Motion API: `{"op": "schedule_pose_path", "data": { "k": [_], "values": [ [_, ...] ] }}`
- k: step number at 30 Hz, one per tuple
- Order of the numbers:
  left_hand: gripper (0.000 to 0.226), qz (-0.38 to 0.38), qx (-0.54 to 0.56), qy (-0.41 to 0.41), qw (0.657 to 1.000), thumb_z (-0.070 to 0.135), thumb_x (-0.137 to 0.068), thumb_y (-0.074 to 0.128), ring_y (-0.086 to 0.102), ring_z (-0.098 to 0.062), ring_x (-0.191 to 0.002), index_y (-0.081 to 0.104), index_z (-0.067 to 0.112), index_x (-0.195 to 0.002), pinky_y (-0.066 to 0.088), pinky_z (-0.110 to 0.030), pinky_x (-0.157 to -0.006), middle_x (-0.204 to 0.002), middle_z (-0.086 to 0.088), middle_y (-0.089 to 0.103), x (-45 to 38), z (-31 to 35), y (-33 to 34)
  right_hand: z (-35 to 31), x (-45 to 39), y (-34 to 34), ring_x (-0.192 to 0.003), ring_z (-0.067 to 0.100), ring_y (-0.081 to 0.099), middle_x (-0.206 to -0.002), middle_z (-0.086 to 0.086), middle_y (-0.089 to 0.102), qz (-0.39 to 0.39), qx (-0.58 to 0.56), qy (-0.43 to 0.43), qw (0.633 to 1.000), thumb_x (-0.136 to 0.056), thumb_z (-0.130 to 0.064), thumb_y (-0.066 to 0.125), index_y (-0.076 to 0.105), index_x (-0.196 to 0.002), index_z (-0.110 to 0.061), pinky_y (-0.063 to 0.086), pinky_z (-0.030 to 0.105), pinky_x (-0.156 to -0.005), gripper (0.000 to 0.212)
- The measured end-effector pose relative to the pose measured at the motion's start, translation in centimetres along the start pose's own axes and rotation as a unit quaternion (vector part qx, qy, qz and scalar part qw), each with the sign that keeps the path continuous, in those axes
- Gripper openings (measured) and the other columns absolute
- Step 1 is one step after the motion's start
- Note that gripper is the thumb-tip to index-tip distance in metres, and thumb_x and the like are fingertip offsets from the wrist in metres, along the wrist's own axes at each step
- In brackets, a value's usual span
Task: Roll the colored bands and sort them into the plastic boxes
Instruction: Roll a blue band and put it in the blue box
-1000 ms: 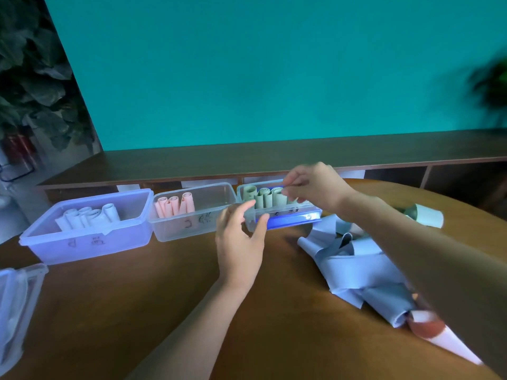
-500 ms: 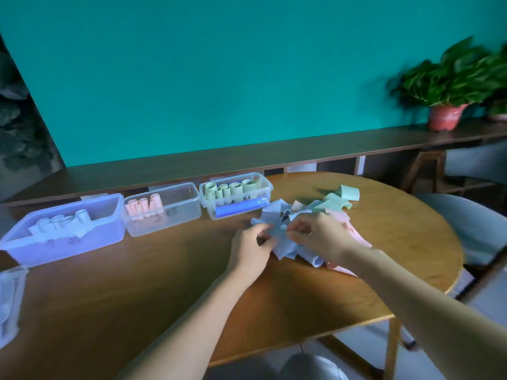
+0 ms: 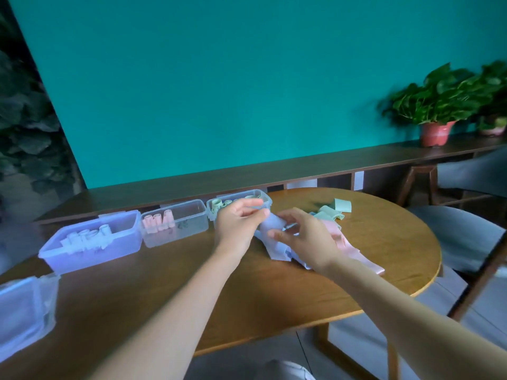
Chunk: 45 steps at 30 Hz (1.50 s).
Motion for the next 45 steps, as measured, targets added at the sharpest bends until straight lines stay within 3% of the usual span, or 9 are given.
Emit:
{"op": "schedule_pose_path", "data": {
  "k": [6,13,17,21,25,28,36,41,45],
  "values": [
    [0.013,0.053,0.028,0.062,0.996,0.010,-0.080,0.082,0.072,-0.008,-0.076,0.077,0.016,-0.090,0.053,-0.015,-0.068,-0.081,0.003,0.077,1.4,6.1,-3.5,-5.3,-0.2,-1.2,-0.074,0.017,0.074,-0.102,-0.002,0.070,0.041,-0.186,-0.016,0.982,-0.085,-0.019,0.082,0.064,-0.117,-0.022,0.060,0.037,-0.072,0.037],
    [0.026,0.036,-0.009,0.065,0.997,0.014,-0.084,0.080,0.067,-0.008,-0.077,0.072,0.021,-0.107,0.047,-0.012,-0.063,-0.095,0.001,0.074,5.2,9.7,-9.3,-11.6,0.3,-0.5,-0.083,0.019,0.075,-0.115,0.000,0.070,0.017,-0.273,-0.046,0.961,-0.083,-0.014,0.083,0.064,-0.120,-0.012,0.062,0.041,-0.082,0.042],
    [0.033,0.040,-0.032,0.074,0.996,0.009,-0.080,0.082,0.068,-0.005,-0.088,0.073,0.023,-0.109,0.052,-0.016,-0.069,-0.107,0.007,0.071,7.6,10.9,-12.5,-14.7,1.6,0.6,-0.080,0.012,0.073,-0.115,0.000,0.069,-0.016,-0.283,-0.066,0.957,-0.085,-0.013,0.080,0.068,-0.112,-0.011,0.062,0.033,-0.081,0.029],
    [0.026,0.055,-0.034,0.096,0.993,0.004,-0.082,0.078,0.069,-0.001,-0.091,0.074,0.021,-0.101,0.055,-0.019,-0.078,-0.102,0.011,0.073,9.7,12.1,-14.8,-17.0,3.0,1.5,-0.081,0.014,0.072,-0.105,0.000,0.071,-0.053,-0.293,-0.085,0.951,-0.087,-0.014,0.079,0.072,-0.102,-0.009,0.062,0.036,-0.084,0.017],
    [0.023,0.101,-0.019,0.107,0.989,-0.002,-0.085,0.074,0.067,-0.003,-0.070,0.074,0.019,-0.095,0.053,-0.021,-0.065,-0.091,0.007,0.074,11.2,13.5,-16.5,-18.5,4.7,2.8,-0.088,0.019,0.071,-0.119,-0.002,0.066,-0.100,-0.293,-0.114,0.944,-0.083,-0.009,0.082,0.065,-0.118,-0.011,0.060,0.029,-0.071,0.038],
    [0.020,0.124,-0.029,0.117,0.985,-0.003,-0.086,0.072,0.063,-0.004,-0.060,0.074,0.012,-0.099,0.055,-0.020,-0.066,-0.086,0.000,0.073,12.1,14.7,-17.3,-18.7,5.5,4.1,-0.074,0.010,0.065,-0.121,0.001,0.066,-0.132,-0.284,-0.110,0.943,-0.081,-0.004,0.082,0.061,-0.123,-0.014,0.052,0.021,-0.059,0.047],
    [0.030,0.060,-0.056,0.100,0.992,0.013,-0.086,0.079,0.073,-0.021,-0.094,0.072,0.021,-0.114,0.059,-0.038,-0.084,-0.109,0.017,0.073,14.3,14.7,-18.1,-20.6,5.5,3.2,-0.083,0.018,0.069,-0.119,0.005,0.065,-0.062,-0.364,-0.100,0.924,-0.080,-0.003,0.083,0.060,-0.124,-0.010,0.061,0.029,-0.069,0.050],
    [0.034,0.034,-0.054,0.107,0.992,0.000,-0.084,0.076,0.066,-0.017,-0.070,0.071,0.013,-0.115,0.057,-0.028,-0.069,-0.109,0.011,0.074,14.8,14.7,-17.7,-20.9,5.0,2.7,-0.086,0.022,0.070,-0.122,0.006,0.065,-0.053,-0.366,-0.085,0.925,-0.083,-0.009,0.082,0.063,-0.115,-0.010,0.062,0.040,-0.080,0.038],
    [0.023,0.088,-0.034,0.115,0.989,0.000,-0.085,0.075,0.066,-0.007,-0.066,0.074,0.017,-0.101,0.054,-0.020,-0.067,-0.097,0.012,0.076,14.2,15.0,-17.6,-20.6,5.7,2.4,-0.100,0.020,0.070,-0.123,-0.004,0.065,-0.089,-0.321,-0.106,0.937,-0.082,-0.020,0.084,0.063,-0.116,-0.018,0.061,0.042,-0.082,0.040]
  ]
}}
Point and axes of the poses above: each hand's wrist, its own x-axis away from the middle knuckle, its own y-axis out of the palm, z = x × y, the point moved 3 cm from there along -x, towards the middle knuckle
